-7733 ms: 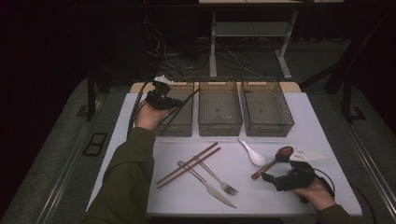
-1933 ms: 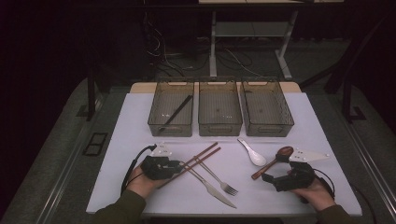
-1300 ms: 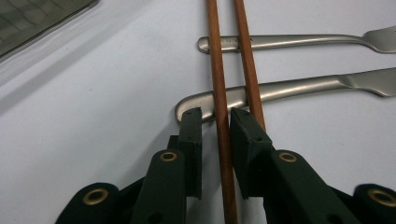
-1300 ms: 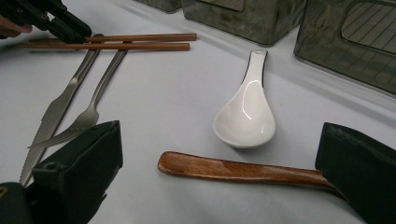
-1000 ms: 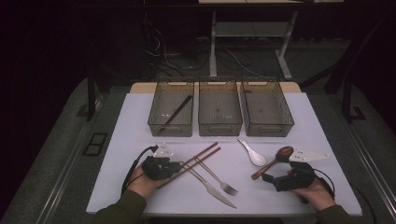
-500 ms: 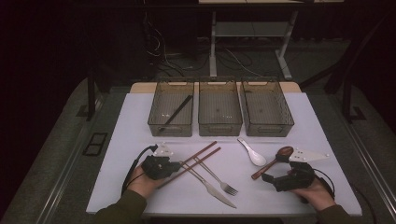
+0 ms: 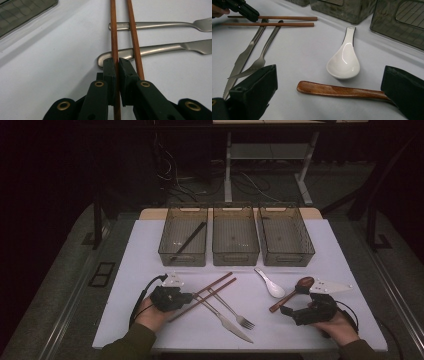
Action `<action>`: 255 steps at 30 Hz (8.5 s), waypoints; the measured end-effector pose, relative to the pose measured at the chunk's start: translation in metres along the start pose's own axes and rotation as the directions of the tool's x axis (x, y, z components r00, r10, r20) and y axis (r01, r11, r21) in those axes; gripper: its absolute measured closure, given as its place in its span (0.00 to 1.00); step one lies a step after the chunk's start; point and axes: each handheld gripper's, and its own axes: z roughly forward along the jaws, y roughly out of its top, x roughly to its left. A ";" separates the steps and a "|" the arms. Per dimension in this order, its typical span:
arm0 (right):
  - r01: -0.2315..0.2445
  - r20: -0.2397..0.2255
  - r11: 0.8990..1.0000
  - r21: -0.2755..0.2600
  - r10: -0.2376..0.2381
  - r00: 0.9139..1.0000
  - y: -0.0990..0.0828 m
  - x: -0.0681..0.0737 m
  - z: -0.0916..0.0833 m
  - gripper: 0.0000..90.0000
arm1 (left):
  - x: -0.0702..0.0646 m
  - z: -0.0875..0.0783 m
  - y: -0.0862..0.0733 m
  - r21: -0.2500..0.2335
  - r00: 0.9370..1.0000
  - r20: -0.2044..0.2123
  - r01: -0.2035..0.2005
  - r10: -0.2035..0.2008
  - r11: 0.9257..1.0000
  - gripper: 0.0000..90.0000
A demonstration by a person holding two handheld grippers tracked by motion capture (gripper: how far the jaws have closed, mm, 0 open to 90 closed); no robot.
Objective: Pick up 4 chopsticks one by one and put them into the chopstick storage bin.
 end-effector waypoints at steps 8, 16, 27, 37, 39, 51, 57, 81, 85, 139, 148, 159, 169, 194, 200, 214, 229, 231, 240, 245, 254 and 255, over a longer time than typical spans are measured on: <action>-0.001 0.000 1.000 0.001 0.001 1.000 0.000 0.000 0.000 0.01 | 0.002 -0.006 0.001 -0.024 1.000 0.016 -0.010 0.010 1.000 0.93; 0.000 -0.001 1.000 0.003 0.000 1.000 0.000 0.000 0.000 0.01 | 0.003 -0.011 0.002 -0.047 0.999 0.043 -0.012 0.014 0.999 0.93; 0.001 -0.001 1.000 0.007 -0.001 1.000 0.000 0.000 0.001 0.01 | 0.002 -0.016 0.007 -0.063 0.996 0.079 -0.029 0.034 0.998 0.93; 0.001 0.002 1.000 0.010 -0.001 1.000 0.000 0.000 0.001 0.01 | 0.004 -0.024 0.017 -0.116 0.995 0.090 -0.034 0.044 0.993 0.93; -0.001 0.003 1.000 0.011 0.001 1.000 0.000 0.000 0.001 0.01 | 0.005 -0.025 0.019 -0.122 0.995 0.089 -0.038 0.049 0.992 0.93; -0.002 0.004 1.000 0.010 0.002 1.000 0.000 -0.001 0.001 0.01 | 0.013 -0.030 0.033 -0.148 0.995 0.076 -0.047 0.058 0.988 0.93; -0.001 0.003 1.000 0.009 0.001 1.000 0.000 -0.001 0.002 0.01 | 0.019 -0.029 0.038 -0.148 0.996 0.076 -0.040 0.052 0.988 0.93; -0.007 0.007 1.000 0.010 0.007 1.000 0.000 -0.001 0.001 0.01 | 0.054 -0.040 0.070 -0.180 0.999 0.045 -0.009 0.018 0.984 0.93; -0.008 0.007 1.000 0.010 0.008 1.000 0.000 -0.002 0.001 0.01 | 0.063 -0.041 0.075 -0.183 1.000 0.028 0.006 -0.001 0.983 0.93; -0.004 0.001 1.000 0.009 0.004 1.000 0.000 -0.002 0.002 0.01 | 0.159 0.008 0.099 -0.134 0.935 -0.205 0.265 -0.289 0.955 0.93; -0.002 -0.001 1.000 0.010 0.002 1.000 0.000 -0.001 0.002 0.01 | 0.158 0.014 0.101 -0.146 0.930 -0.210 0.276 -0.302 0.950 0.90; -0.001 -0.001 1.000 0.011 0.001 1.000 0.000 -0.001 0.002 0.01 | 0.157 0.010 0.102 -0.154 0.931 -0.209 0.271 -0.299 0.950 0.80; -0.002 0.000 1.000 0.012 0.002 1.000 0.000 -0.001 0.002 0.01 | 0.149 0.000 0.105 -0.170 0.949 -0.181 0.229 -0.259 0.958 0.66; -0.003 0.000 1.000 0.011 0.003 1.000 0.000 -0.001 0.002 0.01 | 0.110 -0.028 0.103 -0.203 0.987 -0.088 0.115 -0.135 0.972 0.41; -0.003 0.000 1.000 0.011 0.003 1.000 0.000 -0.001 0.002 0.00 | 0.097 -0.032 0.103 -0.209 0.991 -0.077 0.089 -0.107 0.974 0.38; -0.003 0.001 1.000 0.012 0.003 1.000 0.000 -0.001 0.002 0.01 | 0.063 -0.027 0.081 -0.210 0.997 -0.046 0.055 -0.066 0.976 0.30; -0.002 0.001 1.000 0.012 0.002 1.000 0.000 -0.001 0.002 0.01 | 0.038 -0.025 0.061 -0.212 0.998 -0.022 0.055 -0.061 0.976 0.32; -0.002 0.001 1.000 0.012 0.002 1.000 0.000 -0.001 0.002 0.01 | 0.034 -0.024 0.058 -0.209 0.998 -0.025 0.055 -0.061 0.976 0.33; -0.002 0.002 1.000 0.012 0.002 1.000 0.000 0.000 0.002 0.01 | 0.019 -0.017 0.045 -0.201 0.997 -0.018 0.067 -0.072 0.977 0.48; -0.002 0.002 1.000 0.011 0.002 1.000 0.000 0.000 0.002 0.01 | 0.010 -0.009 0.041 -0.182 0.998 -0.008 0.059 -0.061 0.981 0.56; 0.000 0.003 1.000 0.013 0.000 1.000 0.000 0.000 0.002 0.01 | 0.000 0.008 0.038 -0.139 0.999 0.028 0.038 -0.035 0.990 0.68; 0.000 0.003 1.000 0.014 0.000 1.000 0.000 0.000 0.002 0.01 | -0.001 0.009 0.038 -0.140 0.999 0.032 0.043 -0.039 0.989 0.69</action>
